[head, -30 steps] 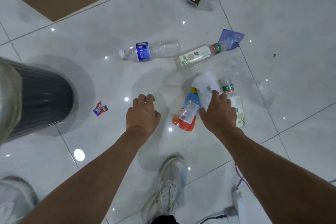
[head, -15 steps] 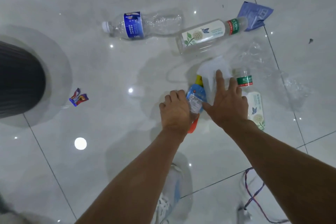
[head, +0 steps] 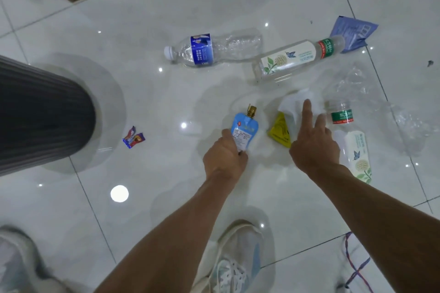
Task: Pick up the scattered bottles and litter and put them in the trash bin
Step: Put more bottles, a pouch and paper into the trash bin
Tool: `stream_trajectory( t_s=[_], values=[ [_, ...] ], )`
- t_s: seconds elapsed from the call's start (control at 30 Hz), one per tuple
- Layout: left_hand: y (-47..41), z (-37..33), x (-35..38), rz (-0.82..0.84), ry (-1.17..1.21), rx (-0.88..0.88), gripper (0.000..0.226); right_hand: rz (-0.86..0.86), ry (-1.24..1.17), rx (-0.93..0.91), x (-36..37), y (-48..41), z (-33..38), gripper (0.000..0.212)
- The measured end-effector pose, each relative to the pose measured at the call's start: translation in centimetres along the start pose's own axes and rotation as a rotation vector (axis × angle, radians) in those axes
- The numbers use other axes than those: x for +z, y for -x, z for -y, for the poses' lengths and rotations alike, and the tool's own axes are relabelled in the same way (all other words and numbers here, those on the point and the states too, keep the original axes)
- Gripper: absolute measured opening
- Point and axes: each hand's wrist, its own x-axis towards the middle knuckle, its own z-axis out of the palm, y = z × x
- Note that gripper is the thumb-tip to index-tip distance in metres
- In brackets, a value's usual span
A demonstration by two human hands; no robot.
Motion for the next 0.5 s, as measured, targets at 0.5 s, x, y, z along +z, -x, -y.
stream_trajectory(
  t_s=[0.5],
  values=[
    [4.3, 9.6, -11.3, -0.119, 0.042, -0.059, 0.046, -0.065, -0.015, -0.135, -2.4, 6.9, 10.4, 0.035]
  ],
)
